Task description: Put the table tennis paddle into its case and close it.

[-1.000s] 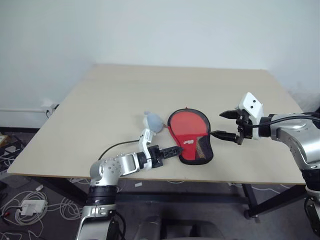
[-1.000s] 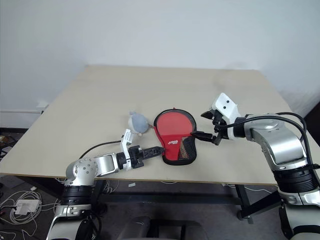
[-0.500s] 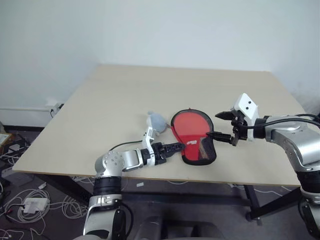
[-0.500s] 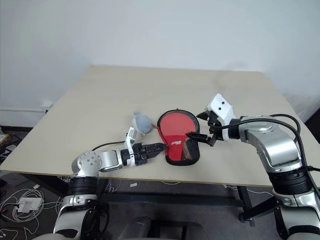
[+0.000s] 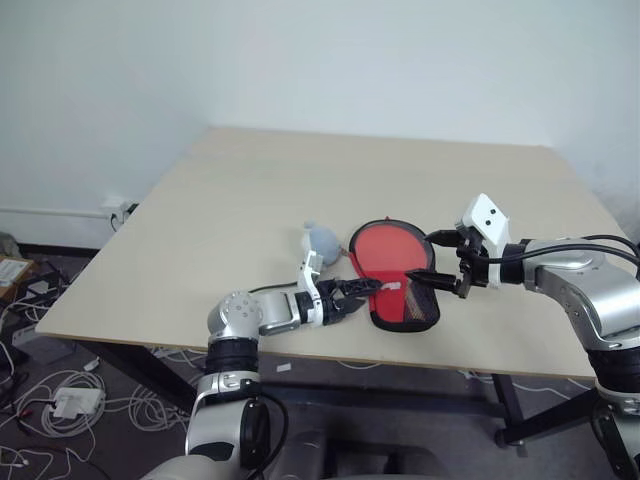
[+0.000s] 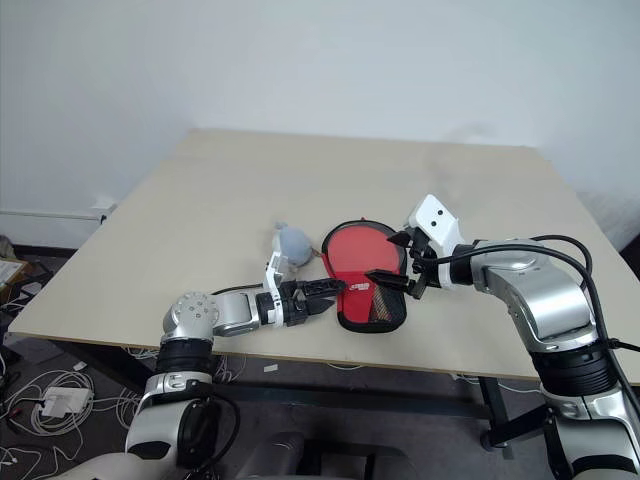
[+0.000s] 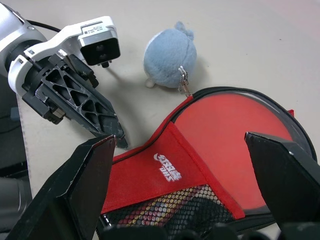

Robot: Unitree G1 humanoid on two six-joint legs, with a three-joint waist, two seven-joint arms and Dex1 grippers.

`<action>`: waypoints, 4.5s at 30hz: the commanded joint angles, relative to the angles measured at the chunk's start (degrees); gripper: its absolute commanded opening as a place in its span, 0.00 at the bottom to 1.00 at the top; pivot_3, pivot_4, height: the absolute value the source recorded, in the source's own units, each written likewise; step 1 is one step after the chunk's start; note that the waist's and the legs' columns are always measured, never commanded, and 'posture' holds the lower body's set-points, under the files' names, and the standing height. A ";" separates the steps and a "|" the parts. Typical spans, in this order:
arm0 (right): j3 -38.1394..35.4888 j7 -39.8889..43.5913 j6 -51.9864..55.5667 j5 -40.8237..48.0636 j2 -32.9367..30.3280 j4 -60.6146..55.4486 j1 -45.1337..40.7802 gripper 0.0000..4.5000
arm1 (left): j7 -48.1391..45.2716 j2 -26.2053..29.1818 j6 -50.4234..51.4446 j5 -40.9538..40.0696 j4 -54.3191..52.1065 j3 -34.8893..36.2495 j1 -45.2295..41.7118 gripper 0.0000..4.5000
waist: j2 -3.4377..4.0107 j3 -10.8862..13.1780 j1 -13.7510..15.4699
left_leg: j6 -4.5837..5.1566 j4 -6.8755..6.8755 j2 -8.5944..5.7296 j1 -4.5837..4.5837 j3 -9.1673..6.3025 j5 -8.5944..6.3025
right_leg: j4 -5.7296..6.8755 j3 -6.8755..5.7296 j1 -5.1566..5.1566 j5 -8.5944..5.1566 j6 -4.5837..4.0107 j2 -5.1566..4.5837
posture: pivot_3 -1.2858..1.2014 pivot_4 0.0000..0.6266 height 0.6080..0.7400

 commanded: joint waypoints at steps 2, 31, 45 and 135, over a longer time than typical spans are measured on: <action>-0.95 -0.61 0.17 0.79 0.39 -2.12 -0.63 1.00 | -0.74 -1.64 1.27 0.18 2.46 -1.52 -1.75 0.99 | -0.01 0.00 0.00 | 0.01 0.00 0.00 0.00 0.00 -0.01 | -0.01 0.00 0.00 0.00 0.00 0.00 | 0.52 0.00 0.75; -1.06 -0.53 1.17 0.73 0.53 -1.32 -2.57 1.00 | 0.68 0.43 0.62 8.85 7.15 -7.05 -4.39 0.99 | -0.01 -0.02 -0.07 | 0.06 -0.19 0.00 -0.02 -0.01 -0.04 | -0.67 0.02 0.17 0.38 0.55 0.00 | 0.52 0.00 0.75; -1.10 -0.81 1.68 0.99 0.66 -1.70 -2.82 1.00 | 2.10 -0.48 1.70 9.18 6.90 -6.57 -3.44 0.91 | -0.06 -0.08 -0.35 | 0.06 -0.26 0.00 -0.01 0.01 -0.05 | -0.75 0.04 0.18 0.41 0.54 0.00 | 0.52 0.00 0.75; 5.92 -6.75 -2.57 -4.24 11.23 4.31 -4.68 1.00 | -5.15 45.82 -31.47 -8.41 -34.23 -20.35 11.30 0.99 | 0.25 -0.28 -2.02 | -0.85 -1.34 -0.01 -0.04 0.50 0.51 | -0.91 0.41 -0.49 0.40 0.37 0.11 | 0.52 0.00 0.75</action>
